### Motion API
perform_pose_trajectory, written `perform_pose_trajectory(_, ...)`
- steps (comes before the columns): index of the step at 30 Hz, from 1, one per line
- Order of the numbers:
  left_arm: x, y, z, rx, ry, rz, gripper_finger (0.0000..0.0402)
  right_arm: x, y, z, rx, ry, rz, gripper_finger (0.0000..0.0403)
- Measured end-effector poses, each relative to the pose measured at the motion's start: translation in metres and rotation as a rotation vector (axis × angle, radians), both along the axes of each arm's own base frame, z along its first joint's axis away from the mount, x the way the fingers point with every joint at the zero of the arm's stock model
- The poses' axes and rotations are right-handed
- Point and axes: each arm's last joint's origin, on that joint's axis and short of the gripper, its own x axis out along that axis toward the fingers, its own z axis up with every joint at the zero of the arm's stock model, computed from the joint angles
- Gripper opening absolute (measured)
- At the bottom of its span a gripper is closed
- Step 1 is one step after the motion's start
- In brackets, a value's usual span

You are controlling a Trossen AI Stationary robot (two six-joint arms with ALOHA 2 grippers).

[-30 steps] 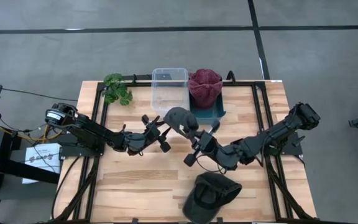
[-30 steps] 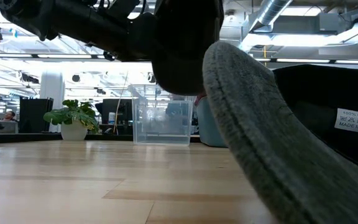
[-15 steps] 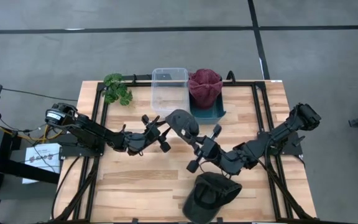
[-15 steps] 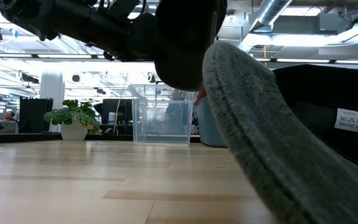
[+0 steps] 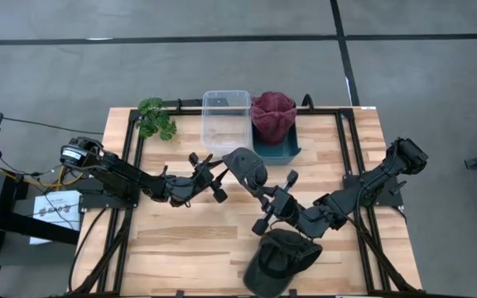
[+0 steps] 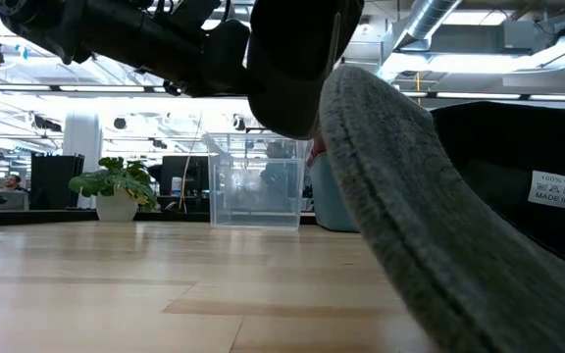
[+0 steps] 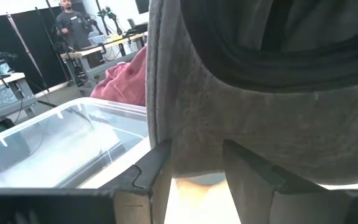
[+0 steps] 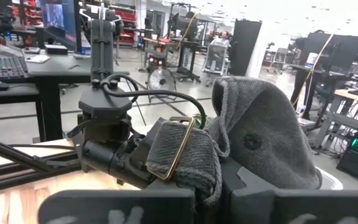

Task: Pick & Place hat
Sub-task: Put the left black cap into the transparent bin

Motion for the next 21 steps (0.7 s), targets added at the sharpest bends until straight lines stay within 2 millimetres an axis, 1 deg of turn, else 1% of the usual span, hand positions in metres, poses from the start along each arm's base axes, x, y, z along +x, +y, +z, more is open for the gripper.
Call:
perform_pose_trajectory(7, 0.000, 0.000, 0.000, 0.000, 0.000, 0.001, 0.0140, -0.001, 0.001, -0.002, 0.009, 0.003, 0.003, 0.0001)
perform_pose_trajectory(21, 0.000, 0.000, 0.000, 0.000, 0.000, 0.001, 0.0140, -0.012, 0.017, -0.002, -0.003, 0.007, 0.008, 0.0001)
